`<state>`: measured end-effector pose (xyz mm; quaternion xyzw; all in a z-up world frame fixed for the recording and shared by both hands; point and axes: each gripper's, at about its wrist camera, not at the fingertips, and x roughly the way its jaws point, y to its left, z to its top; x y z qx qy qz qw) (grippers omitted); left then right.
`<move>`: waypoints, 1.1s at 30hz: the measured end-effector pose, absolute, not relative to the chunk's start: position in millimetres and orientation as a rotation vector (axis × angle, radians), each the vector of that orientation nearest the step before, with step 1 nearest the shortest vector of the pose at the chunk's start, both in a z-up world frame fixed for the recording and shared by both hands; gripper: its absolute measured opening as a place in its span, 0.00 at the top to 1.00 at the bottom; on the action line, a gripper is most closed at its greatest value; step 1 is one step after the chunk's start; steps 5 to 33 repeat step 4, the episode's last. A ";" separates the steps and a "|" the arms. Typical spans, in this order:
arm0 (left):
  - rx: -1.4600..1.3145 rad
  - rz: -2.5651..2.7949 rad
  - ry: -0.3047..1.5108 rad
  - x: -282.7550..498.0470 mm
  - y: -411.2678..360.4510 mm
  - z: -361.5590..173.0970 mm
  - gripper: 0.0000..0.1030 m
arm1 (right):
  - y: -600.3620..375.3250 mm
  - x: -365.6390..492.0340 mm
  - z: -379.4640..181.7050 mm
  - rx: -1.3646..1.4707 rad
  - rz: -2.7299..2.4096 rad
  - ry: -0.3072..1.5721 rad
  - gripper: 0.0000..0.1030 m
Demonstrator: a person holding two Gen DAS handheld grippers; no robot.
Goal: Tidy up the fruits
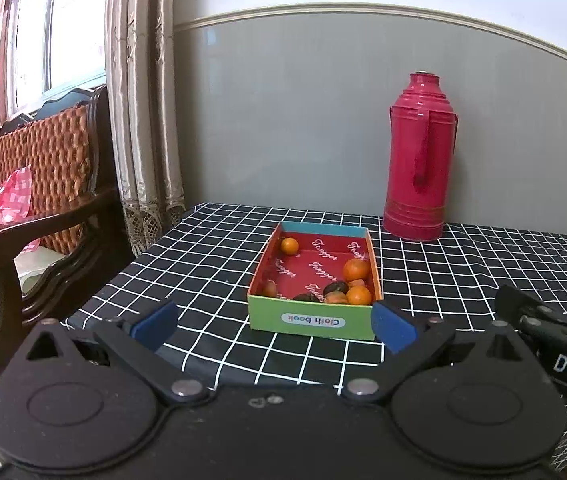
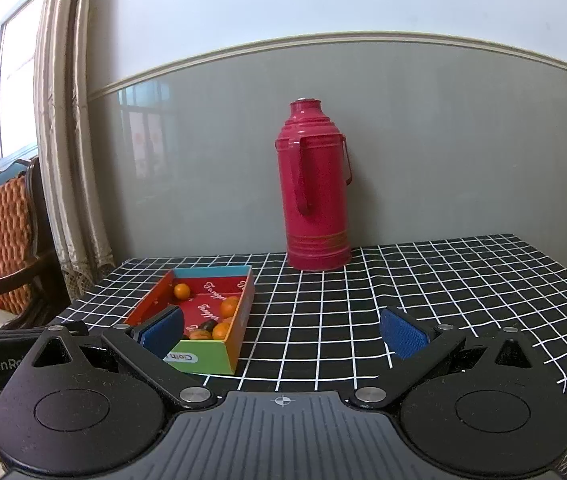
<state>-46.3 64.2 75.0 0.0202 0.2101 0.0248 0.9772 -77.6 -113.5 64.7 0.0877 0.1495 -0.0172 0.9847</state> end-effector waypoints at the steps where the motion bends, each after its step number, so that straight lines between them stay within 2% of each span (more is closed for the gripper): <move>1: 0.038 0.046 0.423 -45.6 64.7 74.6 0.06 | -113.7 -76.8 64.3 0.177 -0.035 0.302 0.00; 33: 0.042 0.049 0.429 -42.8 64.5 73.1 0.06 | -113.8 -73.4 62.6 0.182 -0.035 0.310 0.00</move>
